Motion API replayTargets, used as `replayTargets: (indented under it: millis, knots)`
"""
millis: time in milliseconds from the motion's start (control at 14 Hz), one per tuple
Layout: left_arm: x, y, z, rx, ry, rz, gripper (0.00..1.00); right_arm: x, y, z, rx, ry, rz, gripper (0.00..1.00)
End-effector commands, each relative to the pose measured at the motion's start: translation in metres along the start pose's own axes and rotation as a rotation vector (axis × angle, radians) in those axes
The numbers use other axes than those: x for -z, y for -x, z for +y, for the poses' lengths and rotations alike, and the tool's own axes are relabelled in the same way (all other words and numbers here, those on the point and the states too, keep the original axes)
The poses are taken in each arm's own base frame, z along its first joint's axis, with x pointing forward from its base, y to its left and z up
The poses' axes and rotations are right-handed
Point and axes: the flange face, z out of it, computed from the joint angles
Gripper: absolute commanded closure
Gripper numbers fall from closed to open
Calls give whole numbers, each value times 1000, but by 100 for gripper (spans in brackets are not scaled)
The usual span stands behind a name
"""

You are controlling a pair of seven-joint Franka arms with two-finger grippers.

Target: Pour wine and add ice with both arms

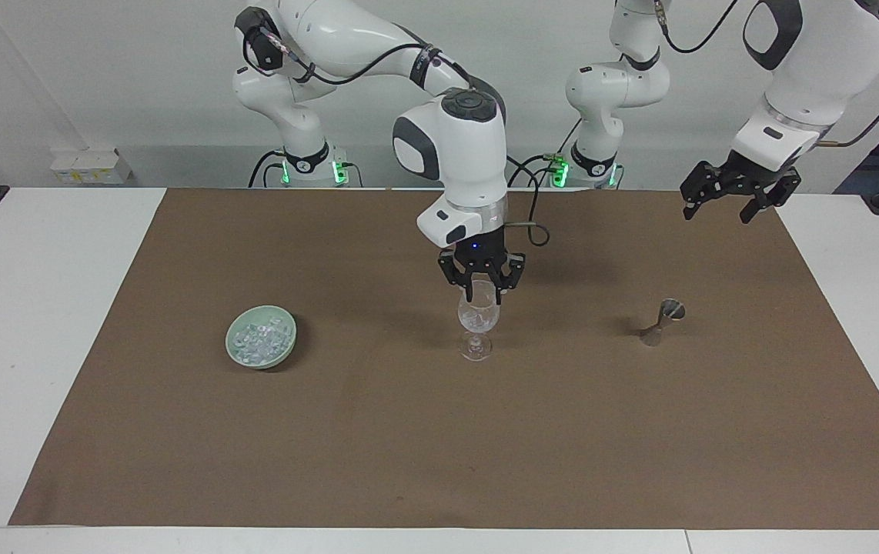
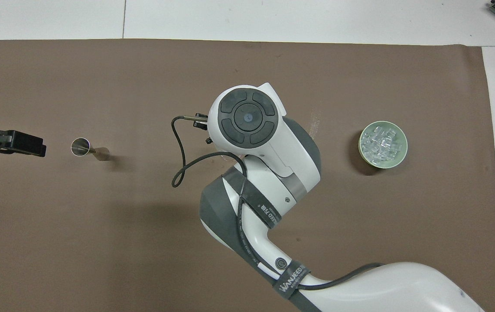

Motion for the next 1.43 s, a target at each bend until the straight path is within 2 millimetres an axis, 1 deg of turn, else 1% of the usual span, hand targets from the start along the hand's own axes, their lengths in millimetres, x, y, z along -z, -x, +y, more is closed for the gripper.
replayTargets:
  millis: [0, 286, 429, 501, 572, 644, 716, 787, 859, 930, 1145, 1216, 1288, 1360]
  knots:
    - [0, 4, -2, 0, -3, 7, 0, 15, 9, 0, 19, 11, -4, 48]
    - [-1, 4, -1, -1, -3, 6, 0, 44, 13, 6, 27, 32, 1, 48]
    - [-1, 3, 0, -3, -3, 7, 0, 68, 7, 22, 33, 53, 7, 48]
    - [-1, 3, 0, -5, -3, 7, 0, 77, -1, 36, 34, 73, 8, 48]
    - [-1, 4, 0, -5, -3, 4, 0, 87, -5, 47, 32, 91, 2, 43]
    - [-1, 3, 3, -9, -3, 5, 0, 97, -8, 61, 24, 116, -4, 31]
    - [-1, 3, 4, -11, -3, 7, 0, 106, -15, 81, 4, 143, -8, 23]
    - [-1, 3, 4, -11, -3, 7, 0, 119, -18, 99, -6, 159, -1, 14]
    - [-2, 3, 4, -11, -3, 2, 0, 131, -21, 120, -9, 179, 2, 1]
    - [-1, 3, 4, -11, -3, 7, 0, 144, -24, 141, -14, 187, -6, 0]
    - [-2, 3, 5, -12, -3, 7, 0, 178, -22, 206, -24, 206, -63, 0]
    - [-2, 2, 5, -12, -3, 7, 0, 189, -20, 222, -10, 223, -82, 0]
    - [-3, 2, 5, -12, -3, 7, 0, 196, -17, 232, 0, 238, -105, 0]
    - [-3, 2, 5, -12, -3, 7, 0, 200, -15, 237, 5, 245, -115, 0]
